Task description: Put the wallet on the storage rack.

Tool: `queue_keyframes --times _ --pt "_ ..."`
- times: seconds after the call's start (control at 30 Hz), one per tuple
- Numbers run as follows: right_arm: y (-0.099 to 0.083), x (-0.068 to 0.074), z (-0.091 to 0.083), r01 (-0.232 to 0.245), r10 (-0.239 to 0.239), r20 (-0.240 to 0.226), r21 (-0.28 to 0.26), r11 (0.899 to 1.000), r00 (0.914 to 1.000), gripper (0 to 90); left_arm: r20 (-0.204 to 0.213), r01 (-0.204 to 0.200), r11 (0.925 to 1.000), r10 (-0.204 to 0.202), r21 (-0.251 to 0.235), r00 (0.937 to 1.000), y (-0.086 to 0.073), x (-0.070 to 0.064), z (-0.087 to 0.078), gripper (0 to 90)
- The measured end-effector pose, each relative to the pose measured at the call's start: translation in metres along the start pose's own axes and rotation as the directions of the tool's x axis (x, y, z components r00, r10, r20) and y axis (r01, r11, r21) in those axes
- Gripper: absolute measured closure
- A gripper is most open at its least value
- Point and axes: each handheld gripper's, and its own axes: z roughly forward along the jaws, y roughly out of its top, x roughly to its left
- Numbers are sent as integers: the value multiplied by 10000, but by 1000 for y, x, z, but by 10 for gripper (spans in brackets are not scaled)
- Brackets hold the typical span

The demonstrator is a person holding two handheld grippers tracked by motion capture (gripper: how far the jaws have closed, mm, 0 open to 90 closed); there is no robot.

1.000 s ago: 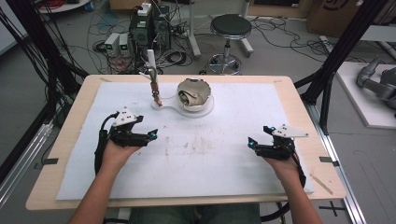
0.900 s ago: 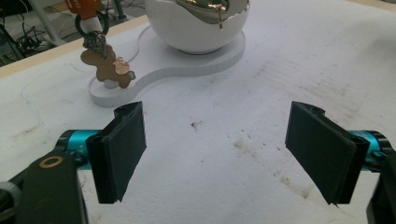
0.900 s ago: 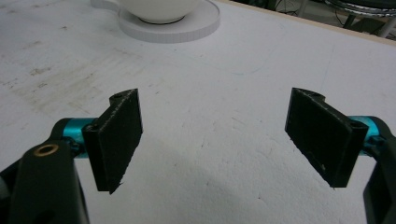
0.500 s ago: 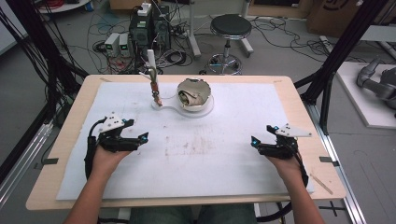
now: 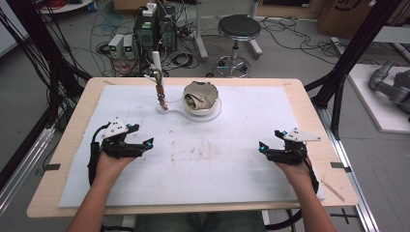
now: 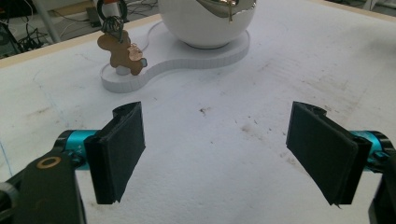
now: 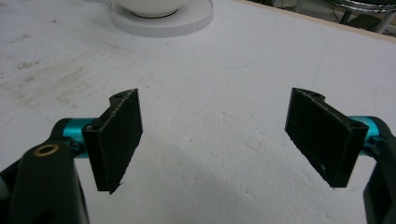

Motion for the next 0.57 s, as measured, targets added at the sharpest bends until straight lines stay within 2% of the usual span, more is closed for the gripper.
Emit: queue_keyframes --times 0.57 --pt "0 0 1 -48 48 -7 72 10000 10000 193 4 49 9995 -50 323 10000 -4 5 1 195"
